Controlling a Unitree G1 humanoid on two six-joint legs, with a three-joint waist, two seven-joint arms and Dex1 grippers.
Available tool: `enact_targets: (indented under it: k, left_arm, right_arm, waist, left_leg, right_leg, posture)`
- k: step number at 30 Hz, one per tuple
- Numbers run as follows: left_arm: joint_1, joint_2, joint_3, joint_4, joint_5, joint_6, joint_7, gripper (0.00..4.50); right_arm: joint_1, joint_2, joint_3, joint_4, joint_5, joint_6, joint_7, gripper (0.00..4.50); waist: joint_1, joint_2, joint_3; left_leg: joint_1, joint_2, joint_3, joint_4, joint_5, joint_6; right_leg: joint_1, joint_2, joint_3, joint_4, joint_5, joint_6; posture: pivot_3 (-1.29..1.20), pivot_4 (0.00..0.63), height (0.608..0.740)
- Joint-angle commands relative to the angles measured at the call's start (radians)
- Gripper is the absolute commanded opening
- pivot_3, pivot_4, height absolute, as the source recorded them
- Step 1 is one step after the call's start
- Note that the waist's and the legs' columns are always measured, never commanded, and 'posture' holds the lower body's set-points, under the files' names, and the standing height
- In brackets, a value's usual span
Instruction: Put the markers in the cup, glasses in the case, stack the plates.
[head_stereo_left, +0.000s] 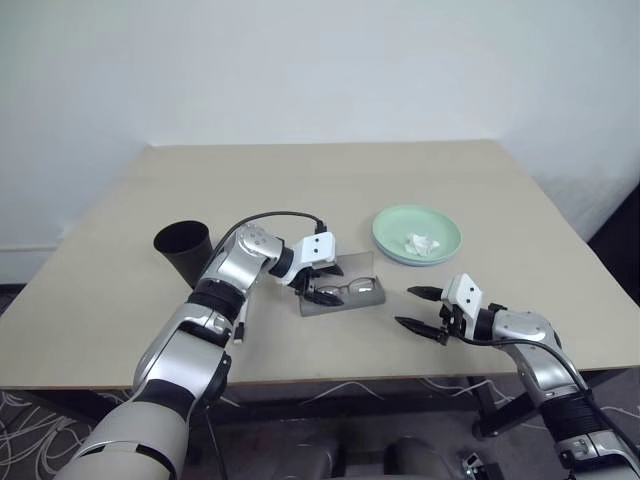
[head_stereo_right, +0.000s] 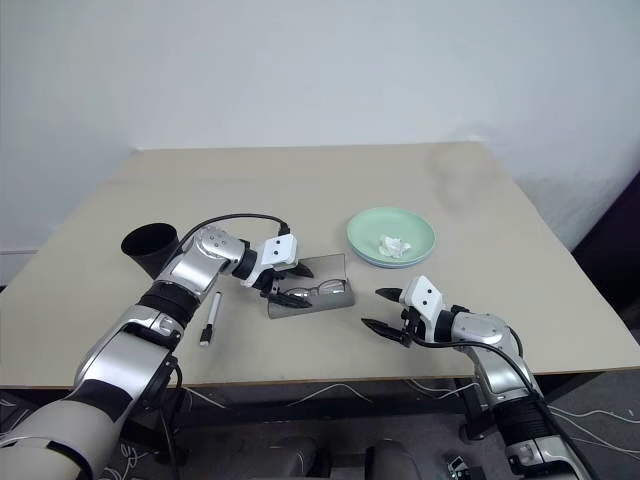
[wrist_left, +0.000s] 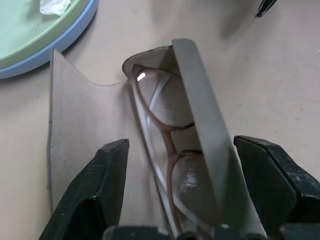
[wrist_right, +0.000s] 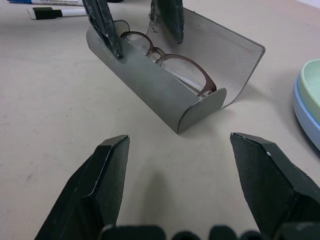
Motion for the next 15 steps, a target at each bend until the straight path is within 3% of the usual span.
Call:
enact_targets:
  k: [1, 11, 15]
  left_arm:
    - [-0.063, -0.018, 0.050, 0.033, -0.012, -0.019, 0.047, 3.34]
    - [-0.183, -0.054, 0.170, 0.155, -0.056, -0.021, 0.172, 3.34]
    - [-0.207, -0.054, 0.173, 0.210, -0.008, -0.053, 0.265, 2.37]
  right_arm:
    - [-0.025, 0.002, -0.010, -0.021, 0.004, -0.006, -0.002, 3.50]
    - [-0.022, 0.004, -0.010, -0.013, -0.003, -0.014, -0.006, 3.50]
    - [-0.023, 0.002, -0.015, -0.020, -0.003, -0.018, -0.006, 3.50]
  waist:
    - [0.001, 0.000, 0.000]
    - [0.000, -0.001, 0.000]
    - [-0.001, -0.001, 0.000]
  left_leg:
    - [0.000, 0.000, 0.000, 0.000, 0.000, 0.000]
    - [0.000, 0.000, 0.000, 0.002, 0.000, 0.000]
    - [0.000, 0.000, 0.000, 0.002, 0.000, 0.000]
  right_leg:
    - [0.000, 0.000, 0.000, 0.000, 0.000, 0.000]
    - [0.001, 0.000, 0.000, 0.000, 0.001, 0.002]
    - [0.001, 0.000, 0.000, 0.000, 0.001, 0.002]
  posture:
    - [0.00, 0.000, 0.734]
    - [0.00, 0.000, 0.734]
    - [0.00, 0.000, 0.734]
